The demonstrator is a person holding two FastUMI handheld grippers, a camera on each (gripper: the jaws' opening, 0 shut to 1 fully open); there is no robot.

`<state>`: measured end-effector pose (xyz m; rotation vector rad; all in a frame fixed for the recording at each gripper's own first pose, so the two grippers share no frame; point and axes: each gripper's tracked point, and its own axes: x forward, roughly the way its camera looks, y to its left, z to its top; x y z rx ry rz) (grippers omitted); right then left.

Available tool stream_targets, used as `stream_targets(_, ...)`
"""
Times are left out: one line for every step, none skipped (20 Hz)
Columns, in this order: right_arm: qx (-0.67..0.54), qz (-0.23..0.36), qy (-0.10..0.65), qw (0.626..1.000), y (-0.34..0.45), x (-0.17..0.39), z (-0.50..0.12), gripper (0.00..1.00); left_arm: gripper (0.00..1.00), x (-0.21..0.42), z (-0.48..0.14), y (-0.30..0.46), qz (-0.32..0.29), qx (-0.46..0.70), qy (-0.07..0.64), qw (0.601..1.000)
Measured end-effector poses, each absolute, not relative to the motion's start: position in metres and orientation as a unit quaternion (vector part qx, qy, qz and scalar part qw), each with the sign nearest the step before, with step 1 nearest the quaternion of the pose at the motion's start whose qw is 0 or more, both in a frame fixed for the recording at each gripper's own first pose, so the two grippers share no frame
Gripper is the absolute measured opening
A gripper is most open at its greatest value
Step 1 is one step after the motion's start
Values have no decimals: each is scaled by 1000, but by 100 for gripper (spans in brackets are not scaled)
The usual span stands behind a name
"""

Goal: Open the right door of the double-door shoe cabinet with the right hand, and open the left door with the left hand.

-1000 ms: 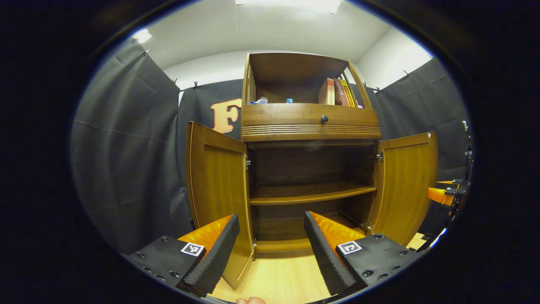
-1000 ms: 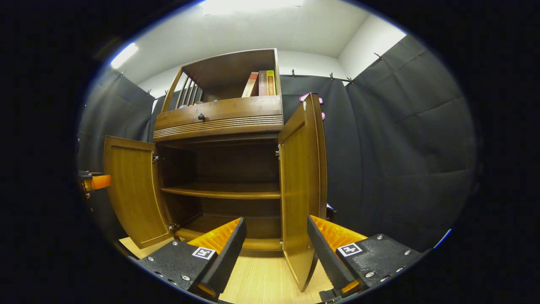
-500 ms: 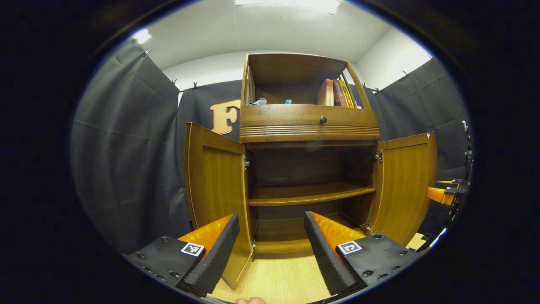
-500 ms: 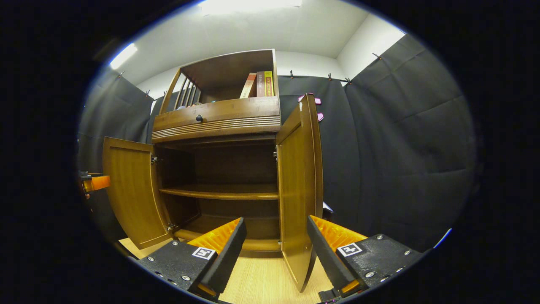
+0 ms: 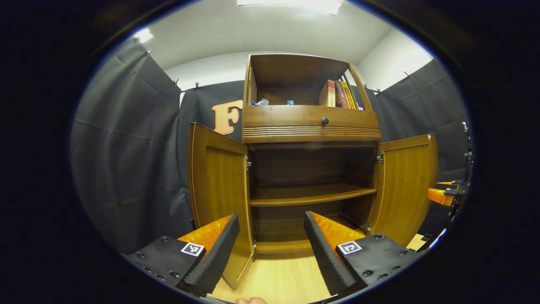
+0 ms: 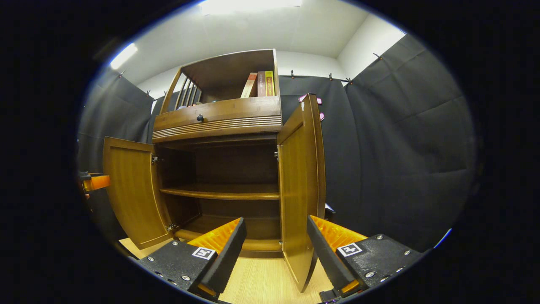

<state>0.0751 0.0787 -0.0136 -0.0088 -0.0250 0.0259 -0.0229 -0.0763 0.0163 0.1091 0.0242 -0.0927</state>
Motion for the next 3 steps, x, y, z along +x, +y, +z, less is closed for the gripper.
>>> stream_targets(-5,14,-12,1000,79,76,-14,100,100,-22,16,-76,-47,54,12,997)
stream_targets(-7,14,-12,1000,80,76,-14,100,100,-22,16,-76,-46,54,13,997)
stream_targets(-8,15,-12,1000,80,75,-14,100,100,-22,15,-75,-46,53,13,997)
